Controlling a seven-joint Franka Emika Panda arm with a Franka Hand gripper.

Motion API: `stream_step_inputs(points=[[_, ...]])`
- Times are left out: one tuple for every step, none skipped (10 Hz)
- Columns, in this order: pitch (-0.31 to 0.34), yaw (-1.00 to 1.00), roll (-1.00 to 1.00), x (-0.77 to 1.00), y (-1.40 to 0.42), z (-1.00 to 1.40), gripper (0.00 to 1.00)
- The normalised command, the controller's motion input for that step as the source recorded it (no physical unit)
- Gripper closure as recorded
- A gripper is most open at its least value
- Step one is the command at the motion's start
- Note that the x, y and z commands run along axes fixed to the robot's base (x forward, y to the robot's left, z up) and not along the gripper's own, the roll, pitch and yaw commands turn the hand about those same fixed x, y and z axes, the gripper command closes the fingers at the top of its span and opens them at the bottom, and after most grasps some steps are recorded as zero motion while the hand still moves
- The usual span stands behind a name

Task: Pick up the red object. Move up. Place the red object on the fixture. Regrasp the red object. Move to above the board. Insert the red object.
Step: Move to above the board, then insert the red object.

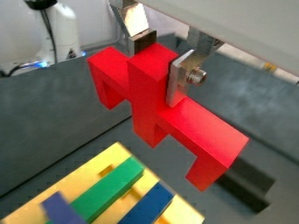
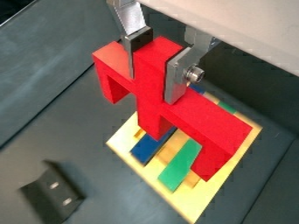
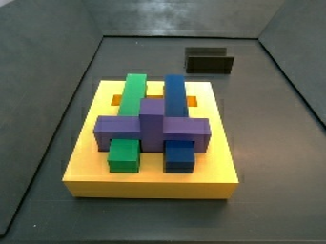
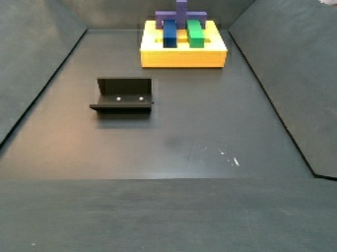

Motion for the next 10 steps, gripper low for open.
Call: stream_step_inputs(points=[[-0.013,0.04,-0.86,-0.08,-0.01,0.01,1.00],[-0.027,0.02,-0.48,-0.06,0.01,0.00,1.00],[-0.028,0.01,-0.36,-0.05,0.00,0.00,1.00],[0.000,-0.01,0.00,0.07,0.00,-0.07,1.00],[0.000,-0.05,0.09,0.33,0.00,-0.59,1.00],[0.000,-0.17,0.12,0.47,0.00,-1.00,1.00],[-0.023,-0.15,0.11,0.27,0.00,-1.00,1.00],[-0.089,-0.03,0.07,0.05,0.00,-1.00,1.00],[-0.100,0.00,0.12,0.00,0.03,-0.95,1.00],[-0.139,0.00,0.12,0.00,0.08,-0.88,1.00]])
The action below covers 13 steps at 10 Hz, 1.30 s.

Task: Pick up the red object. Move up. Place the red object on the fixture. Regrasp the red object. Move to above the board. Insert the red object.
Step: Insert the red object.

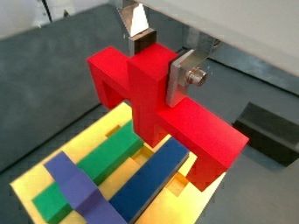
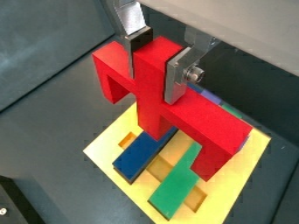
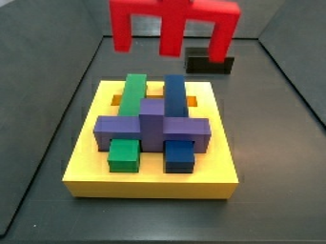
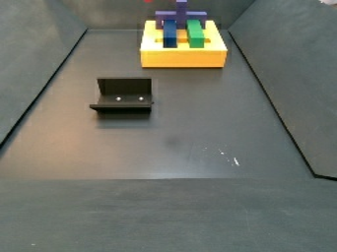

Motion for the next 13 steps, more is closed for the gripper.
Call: stream_step_inputs(points=[[-0.254,0.00,0.00,-0.20,0.09,-0.75,1.00],[-0.310,0.00,-0.11,-0.17,0.04,-0.59,1.00],[-0.284,0.00,-0.07,-0.15,0.05,-0.46,1.00],[-0.124,0.00,0.00,-0.07,0.05,-0.21,1.00],[-0.060,0.00,0.00,-0.09,0.02,-0.15,1.00],[-0.069,0.08,0.04,0.00,0.00,-0.26,1.00],[-0.084,0.22,0.05,0.00,0.00,-0.32,1.00],[-0.050,0.17,0.06,0.00,0.01,-0.16,1.00],[0.000,0.03,0.00,-0.01,0.13,-0.07,1.00],[0.000,0.00,0.00,-0.06,0.11,-0.03,1.00],[-0.003,0.00,0.00,-0.08,0.11,-0.02,1.00],[-0.026,0.00,0.00,-0.10,0.07,-0.08,1.00],[-0.033,0.00,0.00,-0.09,0.01,-0.08,1.00]])
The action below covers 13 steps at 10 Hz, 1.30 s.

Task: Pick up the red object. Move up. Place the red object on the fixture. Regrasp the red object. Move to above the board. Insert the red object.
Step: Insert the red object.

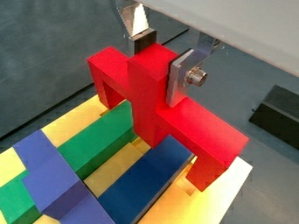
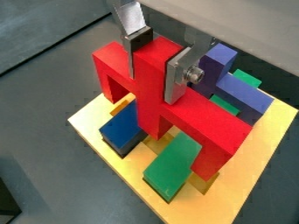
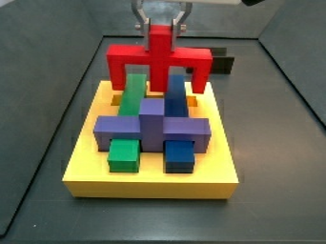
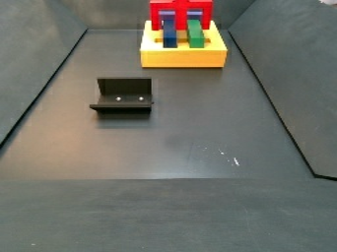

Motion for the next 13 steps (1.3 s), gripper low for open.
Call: stream_step_inputs(points=[[-0.056,0.00,0.00,-0.07,0.00,-0.09,1.00],[-0.059,0.00,0.00,0.00,0.00,-0.17,1.00],[-0.096,0.00,0.00,-0.02,0.00,-0.25,1.00],[-0.117,0.00,-0.01,0.00,0.00,-0.31,1.00],[-0.114,0.00,-0.02,0.00,0.02,-0.36,1.00],[-0.116,0.00,-0.03,0.00,0.05,-0.33,1.00],[-0.120,0.00,-0.04,0.00,0.09,-0.25,1.00],[-0.107,0.00,-0.09,0.00,0.14,-0.16,1.00],[-0.093,0.00,-0.11,-0.01,0.13,-0.08,1.00],[-0.087,0.00,-0.08,-0.02,0.06,-0.07,1.00],[-0.136,0.00,-0.11,-0.04,0.01,-0.16,1.00],[-0.207,0.00,-0.15,-0.06,0.00,-0.31,1.00],[-0.249,0.00,-0.19,-0.09,0.00,-0.44,1.00]])
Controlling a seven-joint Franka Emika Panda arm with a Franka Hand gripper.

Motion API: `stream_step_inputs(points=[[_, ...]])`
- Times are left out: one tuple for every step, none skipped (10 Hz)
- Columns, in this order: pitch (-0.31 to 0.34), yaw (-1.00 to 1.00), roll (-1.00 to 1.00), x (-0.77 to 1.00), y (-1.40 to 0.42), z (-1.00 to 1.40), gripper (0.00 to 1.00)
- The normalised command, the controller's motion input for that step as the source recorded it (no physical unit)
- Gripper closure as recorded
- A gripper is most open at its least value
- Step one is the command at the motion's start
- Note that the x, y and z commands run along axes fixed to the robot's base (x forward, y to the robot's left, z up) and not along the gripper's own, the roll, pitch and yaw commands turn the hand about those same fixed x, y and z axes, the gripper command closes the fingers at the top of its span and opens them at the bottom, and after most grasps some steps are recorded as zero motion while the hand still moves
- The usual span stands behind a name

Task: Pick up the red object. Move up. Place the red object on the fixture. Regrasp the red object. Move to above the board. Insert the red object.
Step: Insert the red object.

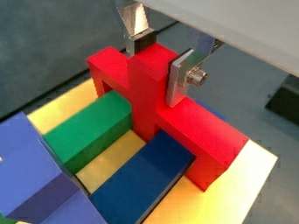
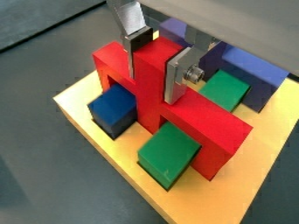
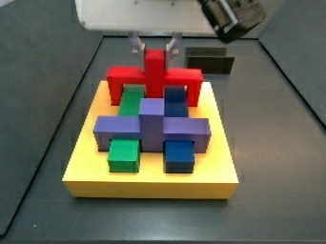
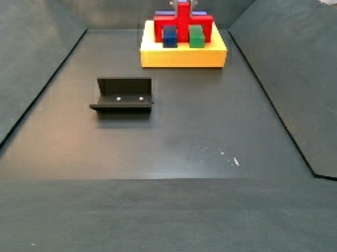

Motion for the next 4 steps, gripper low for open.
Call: stream_step_inputs(points=[[-0.246,0.00,-0.20,-0.06,0.01,-0.44,1.00],[-0.201,0.00,-0.16,0.00,0.00,-0.36,1.00],[-0.180,0.00,-0.11,-0.07,0.03,-0.28,1.00],[0.000,0.00,0.00,0.00,0.00,0.00,1.00]])
